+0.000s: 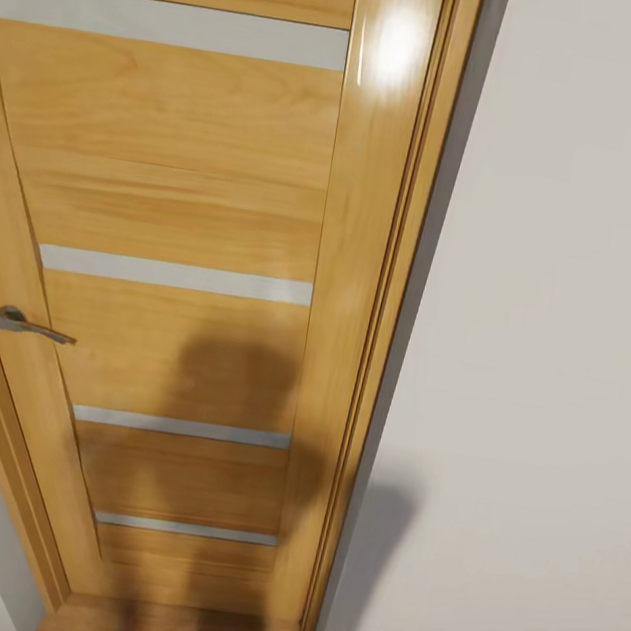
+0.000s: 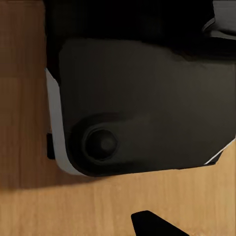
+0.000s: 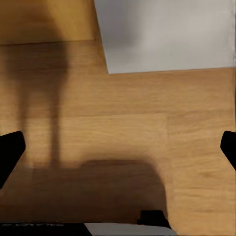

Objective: In the bedroom, organize the workspace by keeping the computer under the desk, ensuring the monitor is on the desk, placing the keyboard on the desk next to the monitor, placing the mouse on the desk next to the keyboard, moving the folder from the swivel chair onto the desk next to the mouse, stacking the notebook on top of the folder with the pen on top of the notebook, and positioning the swivel chair next to the desk.

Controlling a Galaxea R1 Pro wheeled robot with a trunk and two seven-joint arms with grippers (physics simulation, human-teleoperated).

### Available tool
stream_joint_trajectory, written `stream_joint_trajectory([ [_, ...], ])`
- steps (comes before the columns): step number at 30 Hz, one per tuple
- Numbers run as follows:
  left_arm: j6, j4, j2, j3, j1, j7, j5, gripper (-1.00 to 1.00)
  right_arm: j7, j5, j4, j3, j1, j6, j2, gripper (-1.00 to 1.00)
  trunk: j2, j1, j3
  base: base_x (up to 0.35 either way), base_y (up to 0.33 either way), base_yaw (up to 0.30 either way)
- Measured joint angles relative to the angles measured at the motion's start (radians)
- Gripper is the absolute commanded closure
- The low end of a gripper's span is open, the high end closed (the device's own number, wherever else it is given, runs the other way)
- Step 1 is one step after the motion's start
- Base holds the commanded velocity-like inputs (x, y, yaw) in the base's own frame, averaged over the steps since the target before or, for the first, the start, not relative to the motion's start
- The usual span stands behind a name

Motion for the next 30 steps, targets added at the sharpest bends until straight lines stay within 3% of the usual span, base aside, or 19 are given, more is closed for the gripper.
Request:
stream_joint_trajectory([
  [4, 0.000, -0.129, -0.001, -0.001, 0.000, 0.004, -0.002, -1.00, -0.017, -0.001, -0.104, -0.002, -0.009, -0.012, 0.005, -1.00, 0.028, -0.015, 0.013, 0.000, 0.000, 0.000],
  [10, -0.002, -0.290, 0.014, 0.002, 0.000, 0.000, 0.012, -1.00, -0.039, -0.001, -0.131, -0.003, -0.076, -0.017, 0.005, -1.00, 0.070, -0.038, 0.031, 0.000, 0.000, 0.000],
  [13, -0.009, -0.332, 0.026, 0.005, 0.000, -0.004, 0.064, -1.00, -0.043, 0.000, -0.085, -0.003, -0.101, -0.020, 0.006, -1.00, 0.091, -0.050, 0.041, 0.000, 0.000, 0.000],
  [14, -0.031, -0.341, 0.031, 0.006, 0.000, -0.005, 0.114, -1.00, -0.043, 0.002, -0.042, -0.003, -0.107, -0.027, 0.005, -1.00, 0.098, -0.054, 0.044, 0.000, 0.000, 0.000],
  [17, -0.110, -0.298, 0.046, 0.007, 0.000, -0.004, 0.189, -1.00, -0.044, 0.003, 0.009, -0.004, -0.112, -0.092, 0.002, -1.00, 0.119, -0.065, 0.053, 0.000, 0.000, 0.000],
  [19, -0.323, -0.216, 0.056, 0.007, 0.000, 0.004, 0.225, -1.00, -0.046, 0.005, 0.043, -0.003, -0.114, -0.194, 0.004, -1.00, 0.119, -0.065, 0.053, 0.000, 0.000, 0.000],
  [20, -0.355, -0.210, 0.057, 0.006, 0.000, 0.005, 0.227, -1.00, -0.046, 0.005, 0.046, -0.002, -0.114, -0.200, 0.004, -1.00, 0.119, -0.065, 0.053, 0.000, 0.000, 0.011],
  [23, -0.401, -0.202, 0.057, 0.006, 0.000, 0.006, 0.230, -1.00, -0.048, 0.005, 0.049, -0.002, -0.114, -0.208, 0.005, -1.00, 0.119, -0.065, 0.053, 0.000, 0.000, 0.125],
  [30, -0.412, -0.166, 0.057, 0.008, 0.000, 0.007, 0.232, -1.00, -0.066, 0.006, 0.049, -0.002, -0.114, -0.210, 0.004, -1.00, 0.119, -0.065, 0.053, -0.013, 0.000, 0.246],
])
